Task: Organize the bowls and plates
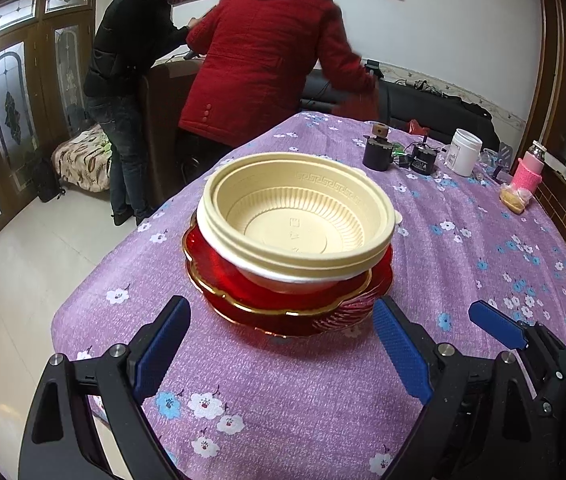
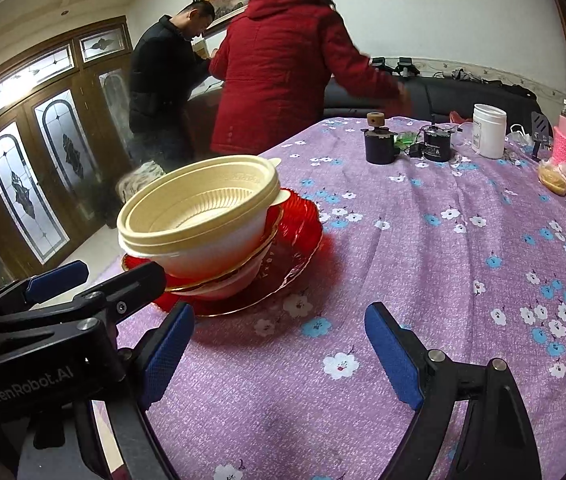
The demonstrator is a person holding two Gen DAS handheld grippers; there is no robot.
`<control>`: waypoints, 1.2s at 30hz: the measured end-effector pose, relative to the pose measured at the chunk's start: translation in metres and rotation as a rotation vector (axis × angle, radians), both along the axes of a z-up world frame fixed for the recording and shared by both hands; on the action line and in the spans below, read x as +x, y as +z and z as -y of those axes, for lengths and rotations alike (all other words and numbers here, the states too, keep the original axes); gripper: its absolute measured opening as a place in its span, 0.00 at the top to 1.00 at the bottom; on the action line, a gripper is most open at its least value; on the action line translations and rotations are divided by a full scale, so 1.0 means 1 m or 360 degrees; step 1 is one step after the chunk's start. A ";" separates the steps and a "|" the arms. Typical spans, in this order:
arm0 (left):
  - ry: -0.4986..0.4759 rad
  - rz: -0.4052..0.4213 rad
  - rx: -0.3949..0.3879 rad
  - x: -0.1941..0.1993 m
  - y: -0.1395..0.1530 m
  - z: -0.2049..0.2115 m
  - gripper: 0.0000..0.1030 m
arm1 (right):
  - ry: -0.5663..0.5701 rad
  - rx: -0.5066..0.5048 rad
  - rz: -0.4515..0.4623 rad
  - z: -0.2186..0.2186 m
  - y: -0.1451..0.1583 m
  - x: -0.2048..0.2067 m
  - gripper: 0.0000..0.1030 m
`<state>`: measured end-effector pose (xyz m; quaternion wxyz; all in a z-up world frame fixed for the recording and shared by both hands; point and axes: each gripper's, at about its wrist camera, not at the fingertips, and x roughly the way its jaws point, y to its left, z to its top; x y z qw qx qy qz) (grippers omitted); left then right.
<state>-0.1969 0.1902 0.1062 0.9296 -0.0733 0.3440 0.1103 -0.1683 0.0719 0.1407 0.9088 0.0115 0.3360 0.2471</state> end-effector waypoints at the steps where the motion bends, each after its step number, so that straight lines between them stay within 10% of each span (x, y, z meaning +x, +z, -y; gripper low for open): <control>1: -0.0001 -0.0003 -0.0004 0.000 -0.001 0.000 0.11 | 0.0003 -0.0005 0.0000 -0.001 0.000 -0.001 0.12; 17: 0.0035 0.0069 -0.0007 -0.020 0.002 -0.001 0.11 | 0.0030 -0.0038 0.0017 -0.010 0.001 -0.016 0.12; 25: 0.0252 0.0450 0.0176 -0.058 0.031 -0.002 0.00 | 0.0058 -0.0013 0.0072 -0.010 0.008 -0.026 0.12; 36: 0.0187 0.0332 0.0092 -0.044 0.029 -0.009 0.00 | 0.0113 -0.0038 0.0079 -0.021 0.005 -0.031 0.12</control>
